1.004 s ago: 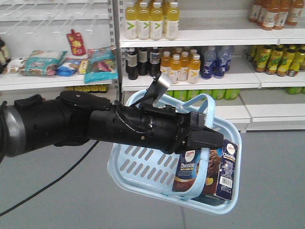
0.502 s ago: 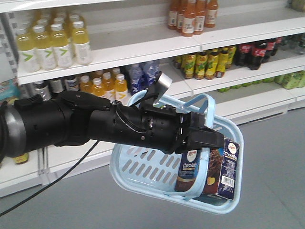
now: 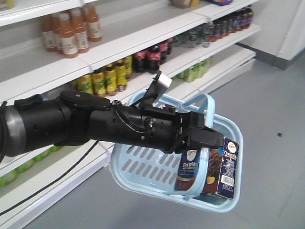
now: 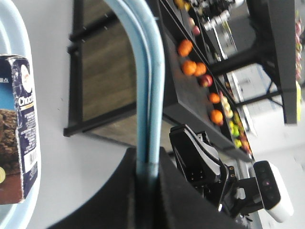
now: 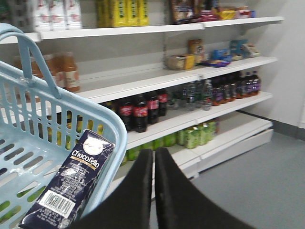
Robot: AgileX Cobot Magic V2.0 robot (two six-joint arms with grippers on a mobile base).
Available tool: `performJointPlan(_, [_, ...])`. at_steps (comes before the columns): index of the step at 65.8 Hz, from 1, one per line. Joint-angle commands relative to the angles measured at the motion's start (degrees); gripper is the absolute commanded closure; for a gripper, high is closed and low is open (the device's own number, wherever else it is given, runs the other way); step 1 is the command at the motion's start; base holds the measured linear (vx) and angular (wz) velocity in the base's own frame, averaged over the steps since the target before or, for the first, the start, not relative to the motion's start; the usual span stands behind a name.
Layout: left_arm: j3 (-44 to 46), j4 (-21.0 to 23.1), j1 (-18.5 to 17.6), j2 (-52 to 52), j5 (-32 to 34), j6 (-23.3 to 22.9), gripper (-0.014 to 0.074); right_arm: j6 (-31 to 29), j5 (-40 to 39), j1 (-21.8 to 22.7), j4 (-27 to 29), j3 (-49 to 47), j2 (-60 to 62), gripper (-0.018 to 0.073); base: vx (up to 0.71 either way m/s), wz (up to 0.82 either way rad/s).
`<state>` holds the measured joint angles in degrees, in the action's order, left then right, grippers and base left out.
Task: Left arm holds basket, right arm returns cookies
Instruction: 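Keep holding the basket with the left gripper while driving to the snack shelf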
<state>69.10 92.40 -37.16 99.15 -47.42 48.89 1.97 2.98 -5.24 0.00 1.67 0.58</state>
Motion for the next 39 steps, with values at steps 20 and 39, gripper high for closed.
performJointPlan(20, [2.3,4.6,-0.2,-3.1,-2.9,0.7,0.0603,-0.5,-4.0,0.1,-0.4,0.1,0.6,0.0563,0.27,-0.97])
performJointPlan(39, [2.3,4.6,-0.2,-3.1,-2.9,0.7,0.0603,-0.5,-4.0,0.1,-0.4,0.1,0.6,0.0563,0.23,-0.84])
